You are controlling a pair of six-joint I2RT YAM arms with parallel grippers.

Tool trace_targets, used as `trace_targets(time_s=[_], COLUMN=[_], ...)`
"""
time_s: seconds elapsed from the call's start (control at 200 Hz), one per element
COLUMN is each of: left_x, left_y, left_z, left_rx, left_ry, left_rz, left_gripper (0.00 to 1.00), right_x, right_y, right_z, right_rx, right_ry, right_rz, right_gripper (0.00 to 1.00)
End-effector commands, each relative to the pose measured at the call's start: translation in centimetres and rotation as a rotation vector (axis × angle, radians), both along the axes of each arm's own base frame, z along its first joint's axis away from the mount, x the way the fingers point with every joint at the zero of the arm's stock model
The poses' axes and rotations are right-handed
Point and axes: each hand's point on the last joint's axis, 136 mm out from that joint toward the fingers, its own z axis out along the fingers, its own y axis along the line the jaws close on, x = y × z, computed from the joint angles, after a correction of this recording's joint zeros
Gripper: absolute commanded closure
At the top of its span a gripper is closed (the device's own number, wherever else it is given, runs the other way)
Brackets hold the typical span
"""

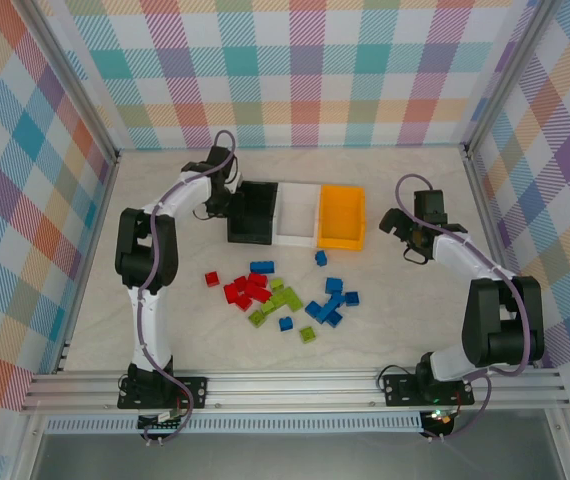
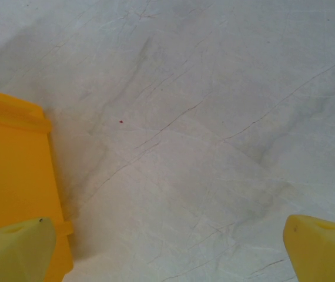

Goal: Sort the legos into containers by color

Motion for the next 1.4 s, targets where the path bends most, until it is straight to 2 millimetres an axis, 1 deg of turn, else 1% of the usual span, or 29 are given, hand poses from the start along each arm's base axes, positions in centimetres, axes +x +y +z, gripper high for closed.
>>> trace_targets(time_s=[0.0, 0.155, 0.195, 0.285, 0.42, 0.455, 0.51, 0.55, 0.63, 0.655, 0.665, 0.675, 0.715, 0.725, 0.73, 0.745, 0.815, 0.91, 0.95, 1.0, 1.08, 1.14, 1.15, 1.155, 1.23, 1.235, 1.26, 1.305, 1.395], left_x=[-1.2, -1.3, -1.4, -2.0, -3.0, -3.3, -3.6, -3.8, -3.6, -3.5, -3.4, -3.4, -3.0, -3.0, -3.0, -2.9, -2.6, -3.1, -3.7, -4.6, -6.5, -8.2, -8.1, -8.2, -9.6, -9.8, -10.2, -11.0, -12.2], left_y=[0.3, 0.9, 0.7, 0.6, 1.2, 1.3, 1.2, 1.3, 1.4, 1.4, 1.4, 1.3, 1.1, 1.1, 1.0, 1.0, 0.5, 0.3, 0.4, 0.6, 1.1, 1.6, 1.5, 1.5, 1.8, 1.9, 1.9, 1.9, 2.1], left_z=[-0.7, -1.0, -1.0, -0.9, -0.6, -0.6, -0.6, -0.6, 0.0, 0.4, 0.6, 0.8, 2.0, 2.3, 2.5, 3.1, 6.1, 11.1, 13.1, 15.5, 17.5, 17.3, 17.9, 17.9, 17.1, 16.6, 16.2, 15.6, 14.8], left_rx=[-0.018, 0.003, -0.008, 0.008, 0.017, 0.011, 0.001, 0.001, 0.005, 0.004, 0.002, 0.0, -0.02, -0.026, -0.029, -0.037, -0.084, -0.161, -0.186, -0.22, -0.294, -0.339, -0.36, -0.365, -0.418, -0.416, -0.434, -0.459, -0.482], left_ry=[0.067, 0.033, 0.035, 0.042, 0.024, 0.019, 0.008, 0.004, -0.01, -0.02, -0.026, -0.03, -0.059, -0.066, -0.07, -0.082, -0.158, -0.304, -0.375, -0.464, -0.552, -0.553, -0.576, -0.578, -0.574, -0.564, -0.558, -0.547, -0.531], left_rz=[-0.006, 0.058, 0.053, 0.052, 0.105, 0.12, 0.132, 0.135, 0.135, 0.139, 0.14, 0.142, 0.145, 0.147, 0.147, 0.151, 0.166, 0.211, 0.24, 0.275, 0.349, 0.396, 0.398, 0.402, 0.447, 0.449, 0.456, 0.471, 0.49], left_gripper=[1.0, 1.0, 1.0, 1.0, 1.0, 0.96, 0.93, 0.86, 0.63, 0.49, 0.41, 0.35, 0.17, 0.06, 0.03, 0.0, 0.0, 0.0, 0.0, 0.0, 0.0, 0.0, 0.0, 0.0, 0.0, 0.0, 0.0, 0.0, 0.0], right_x=[-0.5, -0.7, -0.8, -1.1, -1.5, -1.6, -1.7, -1.7, -2.1, -2.2, -2.3, -2.3, -2.7, -2.8, -2.9, -3.0, -4.2, -6.3, -7.2, -8.1, -9.1, -9.1, -9.0, -9.0, -8.3, -8.3, -8.0, -7.5, -6.5], right_y=[1.3, 2.8, 3.1, 3.7, 4.7, 4.9, 5.5, 6.0, 7.0, 7.3, 7.5, 7.6, 8.1, 8.3, 8.3, 8.6, 10.6, 13.6, 14.9, 16.4, 18.4, 19.3, 19.4, 19.5, 19.7, 19.7, 19.6, 19.5, 20.2], right_z=[1.3, 2.4, 2.6, 2.9, 3.1, 3.2, 3.4, 3.6, 3.9, 4.2, 4.2, 4.2, 4.4, 4.4, 4.5, 4.6, 4.9, 4.4, 3.7, 2.5, 0.4, -1.2, -1.4, -1.5, -3.1, -3.1, -3.5, -4.0, -4.6], right_rx=[0.013, 0.036, 0.04, 0.038, 0.043, 0.045, 0.052, 0.053, 0.045, 0.043, 0.042, 0.041, 0.04, 0.042, 0.043, 0.047, 0.082, 0.101, 0.105, 0.098, 0.06, 0.022, 0.017, 0.015, -0.013, -0.013, -0.023, -0.036, -0.036], right_ry=[-0.031, -0.059, -0.063, -0.059, -0.064, -0.064, -0.07, -0.075, -0.08, -0.084, -0.084, -0.085, -0.088, -0.088, -0.089, -0.092, -0.103, -0.067, -0.036, 0.016, 0.087, 0.119, 0.123, 0.126, 0.156, 0.156, 0.159, 0.158, 0.143], right_rz=[0.059, 0.103, 0.116, 0.137, 0.174, 0.184, 0.209, 0.232, 0.278, 0.291, 0.297, 0.303, 0.327, 0.333, 0.337, 0.349, 0.442, 0.559, 0.608, 0.657, 0.715, 0.721, 0.72, 0.719, 0.678, 0.678, 0.665, 0.642, 0.643], right_gripper=[0.0, 0.02, 0.02, 0.01, 0.01, 0.01, 0.01, 0.01, 0.02, 0.03, 0.03, 0.04, 0.05, 0.06, 0.06, 0.08, 0.18, 0.25, 0.26, 0.27, 0.34, 0.35, 0.35, 0.35, 0.37, 0.37, 0.38, 0.39, 0.4])
